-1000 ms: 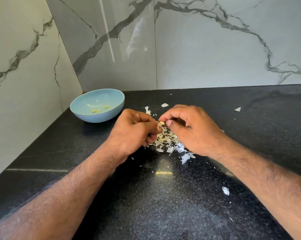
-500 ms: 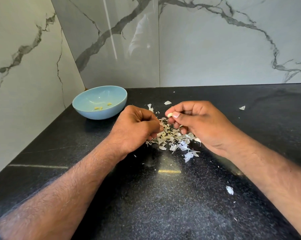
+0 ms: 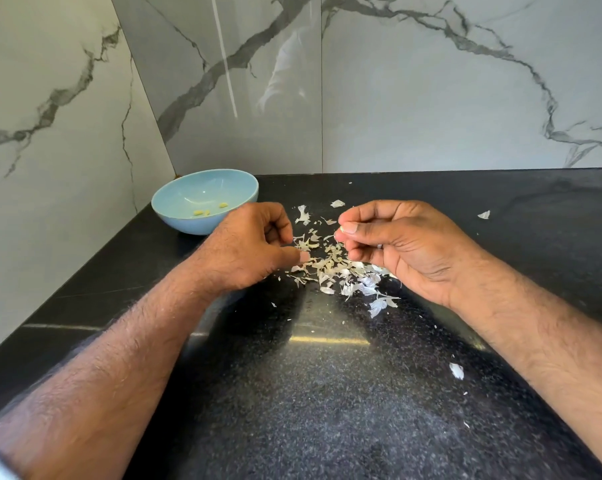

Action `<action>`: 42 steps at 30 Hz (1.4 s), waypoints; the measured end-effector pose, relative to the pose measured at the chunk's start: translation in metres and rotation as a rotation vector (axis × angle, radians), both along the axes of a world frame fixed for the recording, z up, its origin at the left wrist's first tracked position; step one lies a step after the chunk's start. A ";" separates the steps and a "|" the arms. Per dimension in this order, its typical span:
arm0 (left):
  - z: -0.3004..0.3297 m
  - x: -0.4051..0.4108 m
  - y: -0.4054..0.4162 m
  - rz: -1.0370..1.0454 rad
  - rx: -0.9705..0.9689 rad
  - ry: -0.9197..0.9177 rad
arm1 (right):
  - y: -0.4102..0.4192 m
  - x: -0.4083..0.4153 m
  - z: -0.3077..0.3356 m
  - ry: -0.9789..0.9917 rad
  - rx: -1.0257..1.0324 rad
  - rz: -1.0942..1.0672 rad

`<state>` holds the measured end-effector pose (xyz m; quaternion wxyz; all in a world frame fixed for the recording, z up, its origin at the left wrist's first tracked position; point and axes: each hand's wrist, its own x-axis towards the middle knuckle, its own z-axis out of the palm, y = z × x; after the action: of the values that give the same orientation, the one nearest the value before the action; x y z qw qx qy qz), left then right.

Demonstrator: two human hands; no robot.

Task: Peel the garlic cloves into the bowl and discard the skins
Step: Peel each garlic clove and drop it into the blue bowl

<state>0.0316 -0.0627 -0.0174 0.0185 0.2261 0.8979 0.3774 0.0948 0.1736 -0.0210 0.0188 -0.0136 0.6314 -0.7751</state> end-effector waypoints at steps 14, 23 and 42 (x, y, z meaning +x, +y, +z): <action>0.007 -0.002 -0.007 0.076 0.053 0.118 | -0.010 -0.005 -0.008 0.079 0.331 -0.206; 0.017 -0.042 -0.059 0.552 0.427 0.332 | -0.063 -0.037 0.031 0.109 0.399 -0.201; 0.010 -0.072 -0.112 0.853 0.695 0.250 | -0.171 -0.093 0.053 0.208 0.942 0.003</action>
<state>-0.0404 -0.1749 -0.0076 -0.3177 -0.1211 0.7279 0.5954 0.0017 0.0028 0.0324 -0.0391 -0.0819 0.9122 -0.3995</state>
